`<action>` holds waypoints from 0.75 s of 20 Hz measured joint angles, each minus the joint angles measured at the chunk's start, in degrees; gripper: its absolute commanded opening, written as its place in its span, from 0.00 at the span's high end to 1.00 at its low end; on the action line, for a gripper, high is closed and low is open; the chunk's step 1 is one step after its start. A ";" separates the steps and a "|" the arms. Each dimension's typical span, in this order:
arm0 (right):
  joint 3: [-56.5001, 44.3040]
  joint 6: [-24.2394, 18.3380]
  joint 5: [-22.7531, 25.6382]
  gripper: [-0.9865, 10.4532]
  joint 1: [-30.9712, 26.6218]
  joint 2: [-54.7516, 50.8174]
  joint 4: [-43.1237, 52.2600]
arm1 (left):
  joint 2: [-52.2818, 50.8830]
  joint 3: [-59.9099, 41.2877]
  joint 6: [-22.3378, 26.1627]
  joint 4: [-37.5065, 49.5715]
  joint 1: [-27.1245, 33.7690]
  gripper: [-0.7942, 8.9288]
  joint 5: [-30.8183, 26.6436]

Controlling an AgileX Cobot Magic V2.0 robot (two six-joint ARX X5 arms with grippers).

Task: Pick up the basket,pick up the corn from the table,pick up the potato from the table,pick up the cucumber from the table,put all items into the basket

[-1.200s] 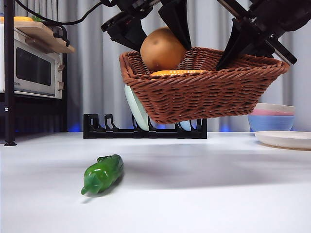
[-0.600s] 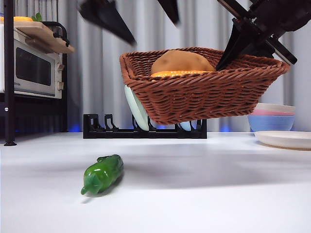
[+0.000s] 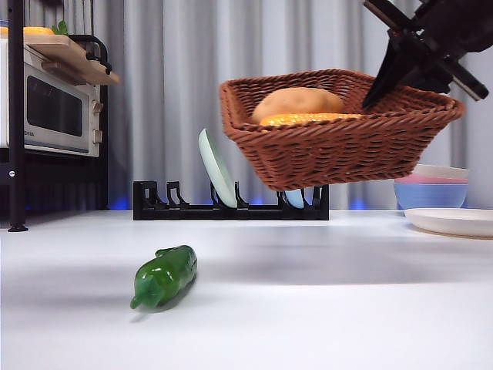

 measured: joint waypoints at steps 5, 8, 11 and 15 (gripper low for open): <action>0.00 0.02 0.00 0.93 -3.21 0.00 -0.02 | 5.27 -14.69 -5.14 12.50 -0.04 0.40 0.00; 0.00 0.02 0.09 0.93 -4.31 0.00 -0.02 | 13.18 -15.56 -5.62 18.40 0.15 0.40 0.02; 0.00 0.17 0.00 0.93 -4.50 -0.02 -0.02 | 20.83 -15.54 -5.62 26.18 0.96 0.40 0.09; 0.00 0.22 0.00 0.93 -4.52 0.00 -0.02 | 27.89 -15.54 -5.62 29.57 2.99 0.42 0.04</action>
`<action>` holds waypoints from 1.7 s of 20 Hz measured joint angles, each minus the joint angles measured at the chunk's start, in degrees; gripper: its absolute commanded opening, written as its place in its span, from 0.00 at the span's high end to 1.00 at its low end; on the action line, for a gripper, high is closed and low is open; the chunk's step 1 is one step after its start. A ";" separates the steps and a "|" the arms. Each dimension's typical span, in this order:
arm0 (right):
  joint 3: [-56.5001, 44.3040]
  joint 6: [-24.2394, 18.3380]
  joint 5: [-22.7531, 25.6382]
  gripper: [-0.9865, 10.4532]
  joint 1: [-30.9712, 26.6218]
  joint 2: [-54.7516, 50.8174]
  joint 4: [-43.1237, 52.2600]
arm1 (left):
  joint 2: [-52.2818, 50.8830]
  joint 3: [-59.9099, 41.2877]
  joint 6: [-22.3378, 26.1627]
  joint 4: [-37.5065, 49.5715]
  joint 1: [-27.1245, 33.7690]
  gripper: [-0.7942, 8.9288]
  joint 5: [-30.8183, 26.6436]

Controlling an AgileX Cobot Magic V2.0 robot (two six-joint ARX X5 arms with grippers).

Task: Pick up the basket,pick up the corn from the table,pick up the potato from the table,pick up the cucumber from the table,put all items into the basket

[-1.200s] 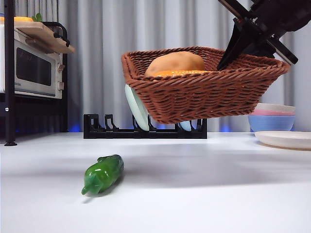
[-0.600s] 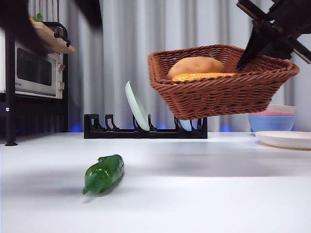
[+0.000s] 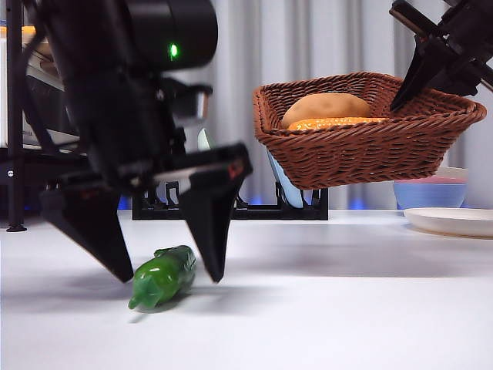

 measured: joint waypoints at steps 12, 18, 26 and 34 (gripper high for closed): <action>0.00 0.00 0.00 0.93 0.00 -0.02 0.00 | -2.84 1.92 14.95 -12.83 0.33 0.93 15.76; 0.00 0.00 0.00 0.93 0.02 -0.02 -0.02 | -14.53 12.81 35.06 -32.52 -0.26 0.93 33.94; 0.00 0.42 0.09 0.93 5.66 -0.02 -0.11 | -17.31 22.82 24.59 8.31 -0.24 0.93 15.76; 0.00 0.42 -0.02 0.93 9.64 -0.02 -0.11 | -4.39 22.82 19.93 12.63 4.90 0.93 5.73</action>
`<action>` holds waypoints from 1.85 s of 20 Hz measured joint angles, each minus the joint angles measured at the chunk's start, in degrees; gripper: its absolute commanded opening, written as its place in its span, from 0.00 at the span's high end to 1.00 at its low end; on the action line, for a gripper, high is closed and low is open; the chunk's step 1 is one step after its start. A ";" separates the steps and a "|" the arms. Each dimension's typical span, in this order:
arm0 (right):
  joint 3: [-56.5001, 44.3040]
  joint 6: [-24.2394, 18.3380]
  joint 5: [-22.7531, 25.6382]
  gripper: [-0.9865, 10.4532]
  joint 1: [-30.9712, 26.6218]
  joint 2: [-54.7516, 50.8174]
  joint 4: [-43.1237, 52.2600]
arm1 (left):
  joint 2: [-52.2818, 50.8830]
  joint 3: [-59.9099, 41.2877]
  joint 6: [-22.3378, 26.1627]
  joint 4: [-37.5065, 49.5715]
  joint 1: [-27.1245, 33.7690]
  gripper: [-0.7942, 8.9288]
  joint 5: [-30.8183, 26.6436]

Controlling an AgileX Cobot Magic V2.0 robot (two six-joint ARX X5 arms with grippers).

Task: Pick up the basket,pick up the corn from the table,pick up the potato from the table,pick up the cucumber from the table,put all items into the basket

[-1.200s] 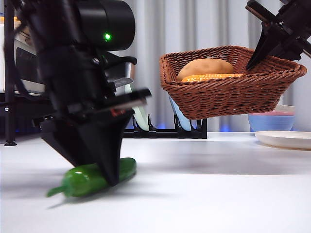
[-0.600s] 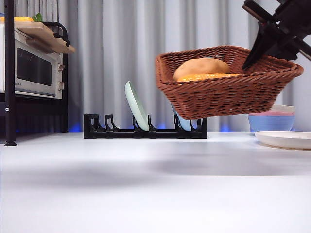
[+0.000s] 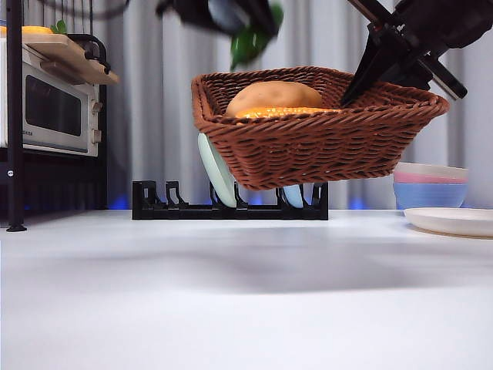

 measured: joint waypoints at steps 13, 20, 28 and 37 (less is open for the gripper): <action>0.00 0.35 0.02 0.93 0.00 0.00 -0.04 | 2.47 0.00 0.26 -3.39 0.37 0.36 -3.41; 0.11 2.93 0.20 0.93 -0.85 2.62 0.61 | -7.43 8.04 0.66 -14.73 0.37 0.37 -4.04; 0.20 8.72 0.63 0.93 -1.01 18.08 2.47 | -17.05 10.86 0.66 -18.99 0.37 0.37 -4.07; 0.31 7.56 0.13 0.50 -1.18 16.61 1.29 | -19.41 10.88 2.69 -25.49 0.37 0.41 -7.26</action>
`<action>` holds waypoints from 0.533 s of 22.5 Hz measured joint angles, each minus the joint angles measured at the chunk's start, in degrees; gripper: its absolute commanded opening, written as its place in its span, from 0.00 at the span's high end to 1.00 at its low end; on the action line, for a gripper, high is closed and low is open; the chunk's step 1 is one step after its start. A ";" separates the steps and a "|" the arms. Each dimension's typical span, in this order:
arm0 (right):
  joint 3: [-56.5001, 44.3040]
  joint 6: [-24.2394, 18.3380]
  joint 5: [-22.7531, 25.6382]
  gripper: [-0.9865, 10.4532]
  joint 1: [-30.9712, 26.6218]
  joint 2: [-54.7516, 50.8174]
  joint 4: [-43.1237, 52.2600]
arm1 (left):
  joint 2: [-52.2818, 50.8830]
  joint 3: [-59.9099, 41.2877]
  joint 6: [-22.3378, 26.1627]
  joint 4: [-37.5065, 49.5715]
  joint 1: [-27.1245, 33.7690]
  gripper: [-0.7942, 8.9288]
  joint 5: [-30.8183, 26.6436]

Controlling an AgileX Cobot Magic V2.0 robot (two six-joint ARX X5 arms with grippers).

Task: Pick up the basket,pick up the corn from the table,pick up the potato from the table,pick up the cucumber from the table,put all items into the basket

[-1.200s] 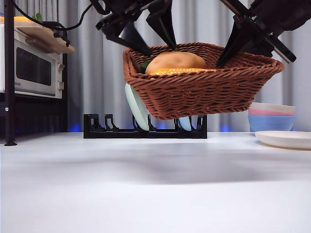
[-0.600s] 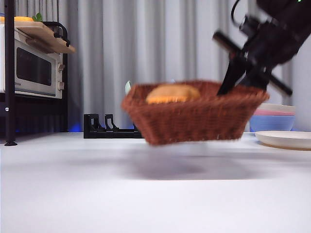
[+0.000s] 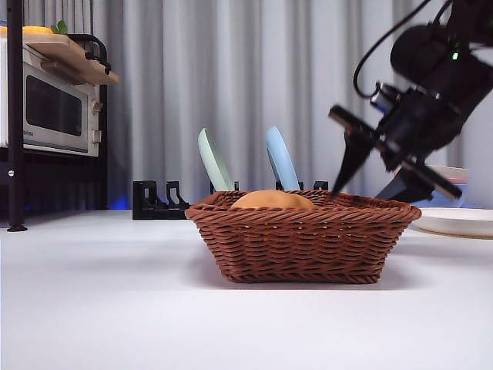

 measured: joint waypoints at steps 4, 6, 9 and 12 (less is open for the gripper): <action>0.11 -4.39 -0.02 0.66 -0.22 -11.34 -2.97 | 0.00 0.00 3.72 -6.84 0.09 0.93 -7.45; 0.20 -8.83 0.00 0.88 -0.20 -17.81 -6.27 | 0.00 0.00 5.01 -10.38 0.90 0.93 -10.19; 0.22 -15.76 2.84 0.93 -0.20 -27.26 -10.56 | -0.37 -0.63 6.21 -10.88 2.62 0.93 -11.17; 0.22 -19.63 9.05 0.93 -0.15 -32.15 -13.16 | -2.82 -4.74 6.88 -6.56 3.58 0.93 -11.17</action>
